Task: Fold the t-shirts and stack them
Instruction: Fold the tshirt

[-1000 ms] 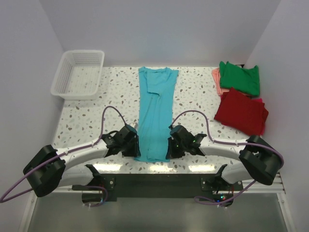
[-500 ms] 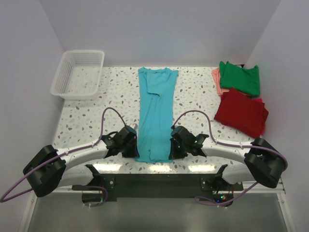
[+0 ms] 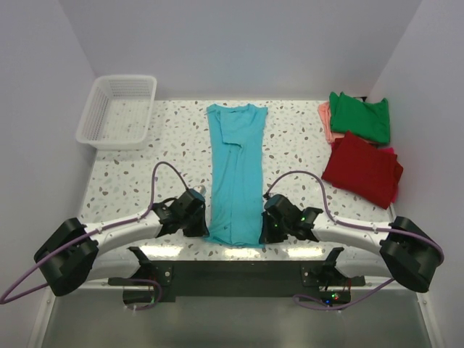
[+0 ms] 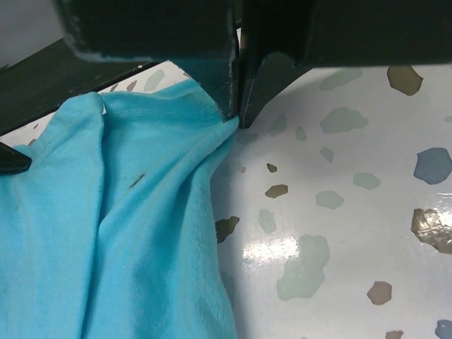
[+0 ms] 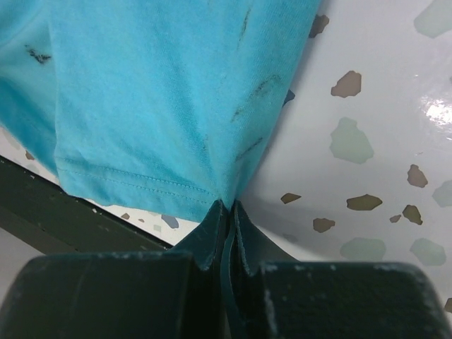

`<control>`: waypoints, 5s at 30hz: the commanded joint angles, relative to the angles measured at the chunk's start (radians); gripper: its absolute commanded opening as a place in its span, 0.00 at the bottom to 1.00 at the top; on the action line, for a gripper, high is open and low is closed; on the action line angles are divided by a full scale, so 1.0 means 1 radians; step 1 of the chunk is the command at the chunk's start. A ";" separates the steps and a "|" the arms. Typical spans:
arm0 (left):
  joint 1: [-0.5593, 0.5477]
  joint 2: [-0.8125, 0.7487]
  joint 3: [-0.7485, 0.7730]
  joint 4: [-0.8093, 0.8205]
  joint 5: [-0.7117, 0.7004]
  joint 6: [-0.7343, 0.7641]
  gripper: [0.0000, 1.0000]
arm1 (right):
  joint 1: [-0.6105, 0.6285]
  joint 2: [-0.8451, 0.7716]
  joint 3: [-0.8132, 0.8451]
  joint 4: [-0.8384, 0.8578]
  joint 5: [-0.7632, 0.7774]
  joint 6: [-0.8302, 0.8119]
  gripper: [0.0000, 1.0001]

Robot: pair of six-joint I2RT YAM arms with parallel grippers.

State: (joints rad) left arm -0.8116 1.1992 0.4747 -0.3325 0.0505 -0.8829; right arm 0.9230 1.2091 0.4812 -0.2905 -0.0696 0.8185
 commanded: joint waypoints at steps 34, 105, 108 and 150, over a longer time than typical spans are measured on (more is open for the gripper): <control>-0.100 -0.228 0.091 -0.137 -0.327 -0.097 0.00 | 0.008 -0.149 0.256 -0.245 0.206 -0.117 0.00; 0.330 0.841 1.142 0.095 -0.541 0.372 0.53 | -0.483 0.859 1.263 -0.076 0.274 -0.484 0.48; 0.327 0.817 1.127 0.044 -0.462 0.386 0.52 | -0.480 0.802 1.194 -0.073 0.229 -0.486 0.47; 0.335 1.017 1.301 -0.094 -0.195 0.487 0.30 | -0.395 0.991 1.269 -0.188 0.169 -0.521 0.40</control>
State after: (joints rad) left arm -0.4854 2.2036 1.6970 -0.4377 -0.1089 -0.4221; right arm 0.5308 2.1742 1.6695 -0.4789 0.0601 0.3054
